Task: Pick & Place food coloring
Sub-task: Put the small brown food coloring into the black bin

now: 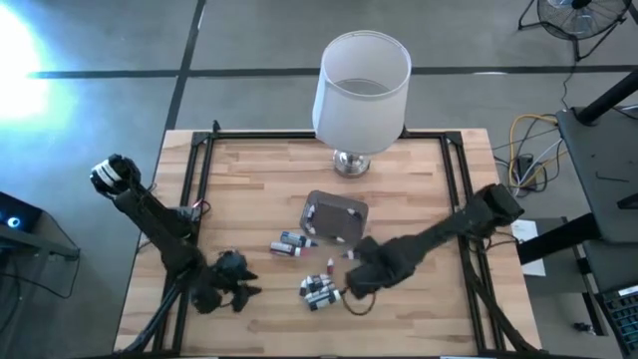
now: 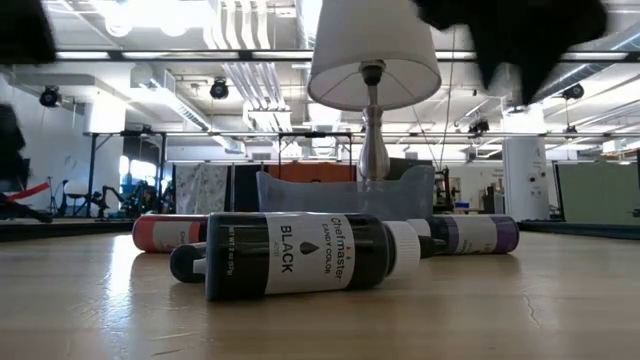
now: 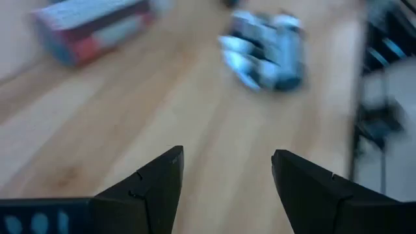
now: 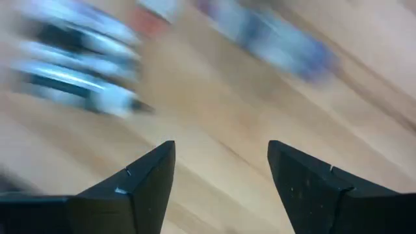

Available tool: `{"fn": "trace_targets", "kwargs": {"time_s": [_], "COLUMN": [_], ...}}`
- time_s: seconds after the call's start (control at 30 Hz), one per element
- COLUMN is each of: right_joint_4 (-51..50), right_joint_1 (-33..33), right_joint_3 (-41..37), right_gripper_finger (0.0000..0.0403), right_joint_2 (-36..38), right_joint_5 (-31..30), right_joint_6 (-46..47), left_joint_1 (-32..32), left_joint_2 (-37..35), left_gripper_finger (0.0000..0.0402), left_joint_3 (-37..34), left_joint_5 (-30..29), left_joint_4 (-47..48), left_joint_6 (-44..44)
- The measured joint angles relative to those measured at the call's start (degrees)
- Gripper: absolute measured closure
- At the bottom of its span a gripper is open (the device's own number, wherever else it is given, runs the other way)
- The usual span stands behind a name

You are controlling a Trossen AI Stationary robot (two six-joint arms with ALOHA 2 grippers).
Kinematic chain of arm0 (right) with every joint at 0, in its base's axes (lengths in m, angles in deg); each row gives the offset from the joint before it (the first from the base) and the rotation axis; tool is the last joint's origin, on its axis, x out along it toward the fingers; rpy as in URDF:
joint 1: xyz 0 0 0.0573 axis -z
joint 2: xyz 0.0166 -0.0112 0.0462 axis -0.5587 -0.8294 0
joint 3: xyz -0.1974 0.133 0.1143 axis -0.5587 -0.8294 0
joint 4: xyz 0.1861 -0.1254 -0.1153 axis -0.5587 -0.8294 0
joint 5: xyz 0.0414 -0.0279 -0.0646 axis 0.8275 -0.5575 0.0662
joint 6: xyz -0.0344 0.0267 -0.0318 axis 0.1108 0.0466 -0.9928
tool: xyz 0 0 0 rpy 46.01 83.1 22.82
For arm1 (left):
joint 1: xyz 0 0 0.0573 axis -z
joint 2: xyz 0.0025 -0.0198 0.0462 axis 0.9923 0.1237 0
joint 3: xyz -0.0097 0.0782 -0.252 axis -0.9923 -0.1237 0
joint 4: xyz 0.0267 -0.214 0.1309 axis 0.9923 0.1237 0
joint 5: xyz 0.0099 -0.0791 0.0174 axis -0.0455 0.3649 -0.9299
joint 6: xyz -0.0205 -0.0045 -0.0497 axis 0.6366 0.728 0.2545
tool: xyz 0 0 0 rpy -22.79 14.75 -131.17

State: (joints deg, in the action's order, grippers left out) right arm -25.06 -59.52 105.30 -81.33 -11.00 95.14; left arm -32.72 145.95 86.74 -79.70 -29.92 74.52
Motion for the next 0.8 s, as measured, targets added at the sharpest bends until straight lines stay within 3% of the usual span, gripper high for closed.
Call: {"fn": "trace_targets", "kwargs": {"time_s": [0.17,0.33,0.57,0.8], "right_joint_4": [-3.94,-2.76,-1.56,1.36], "right_joint_1": [-4.84,-9.68,-15.04,-17.52], "right_joint_3": [-4.23,-10.22,-21.97,-32.9], "right_gripper_finger": [0.0163,0.0163,0.0163,0.0163], "right_joint_2": [2.23,5.68,13.14,24.2], "right_joint_5": [0.98,0.52,-2.34,-9.58], "right_joint_6": [6.63,9.72,11.64,14.93], "left_joint_1": [-10.15,-17.74,-22.03,-22.77], "left_joint_2": [2.94,9.69,23.11,32.98], "left_gripper_finger": [0.0206,0.0224,0.0229,0.0229], "left_joint_3": [0.91,10.53,26.38,36.72], "left_joint_5": [5.68,10.79,15.04,18.46], "left_joint_4": [-2.93,-0.45,13.29,18.35], "left_joint_6": [3.13,-0.7,3.49,11.16]}}
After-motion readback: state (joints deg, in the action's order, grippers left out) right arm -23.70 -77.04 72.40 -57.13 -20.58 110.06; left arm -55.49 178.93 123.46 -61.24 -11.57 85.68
